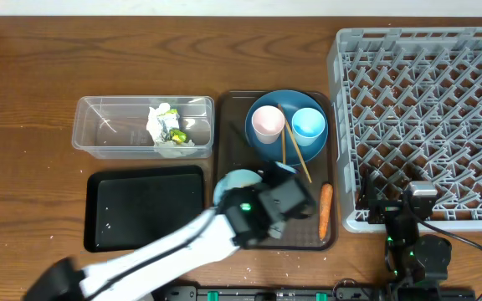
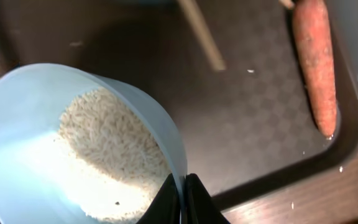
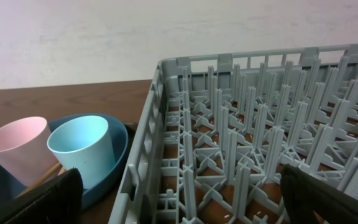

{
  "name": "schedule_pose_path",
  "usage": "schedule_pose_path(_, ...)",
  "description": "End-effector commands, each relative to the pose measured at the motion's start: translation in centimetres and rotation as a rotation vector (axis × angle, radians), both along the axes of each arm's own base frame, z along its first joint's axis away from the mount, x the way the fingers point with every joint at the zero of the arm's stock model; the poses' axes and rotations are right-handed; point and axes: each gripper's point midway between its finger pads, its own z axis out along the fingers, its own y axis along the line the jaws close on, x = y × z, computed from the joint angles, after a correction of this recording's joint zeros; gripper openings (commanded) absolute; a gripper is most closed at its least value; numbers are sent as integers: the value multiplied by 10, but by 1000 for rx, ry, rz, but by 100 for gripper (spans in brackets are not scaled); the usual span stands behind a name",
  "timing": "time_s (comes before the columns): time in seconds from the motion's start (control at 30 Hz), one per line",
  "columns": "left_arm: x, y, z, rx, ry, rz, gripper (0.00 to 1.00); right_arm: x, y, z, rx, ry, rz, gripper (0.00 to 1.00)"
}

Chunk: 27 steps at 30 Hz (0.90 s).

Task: Sort waste into correct bins and load items into the dishwasher rack
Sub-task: 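Grasp the rim of the light-blue rice bowl with the left gripper, then lift the bowl over the black tray and tip the rice out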

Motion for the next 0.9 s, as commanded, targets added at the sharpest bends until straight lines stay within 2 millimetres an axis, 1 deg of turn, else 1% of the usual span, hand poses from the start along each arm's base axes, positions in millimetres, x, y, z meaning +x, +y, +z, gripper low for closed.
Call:
schedule_pose_path(0.0, 10, 28, 24, -21, -41, 52, 6, 0, 1, -2, -6, 5, 3, 99)
schedule_pose_path(0.1, 18, 58, 42, -34, -62, 106, 6, 0, 1, -2, -7, 5, 3, 99)
schedule_pose_path(0.13, 22, 72, 48, -36, -72, 138, 6, 0, 1, -2, -6, 5, 3, 99)
schedule_pose_path(0.2, 27, 93, 55, -61, -62, 182, 6, 0, 1, -2, -7, 5, 3, 99)
schedule_pose_path(0.33, 30, 117, 62, -158, 5, 220, 6, 0, 1, -2, -7, 5, 3, 99)
schedule_pose_path(0.43, 34, 138, 62, -217, 57, 284, 6, 0, 1, -2, -6, 5, 3, 99)
schedule_pose_path(0.57, 39, 155, 59, -311, 108, 315, 6, 0, 1, -2, -7, 5, 3, 99)
schedule_pose_path(0.77, 40, 167, 66, -535, 184, 340, 6, 0, 1, -2, -6, 5, 3, 99)
schedule_pose_path(0.87, 40, 178, 65, -586, 195, 370, 6, 0, 1, -2, -7, 5, 3, 99)
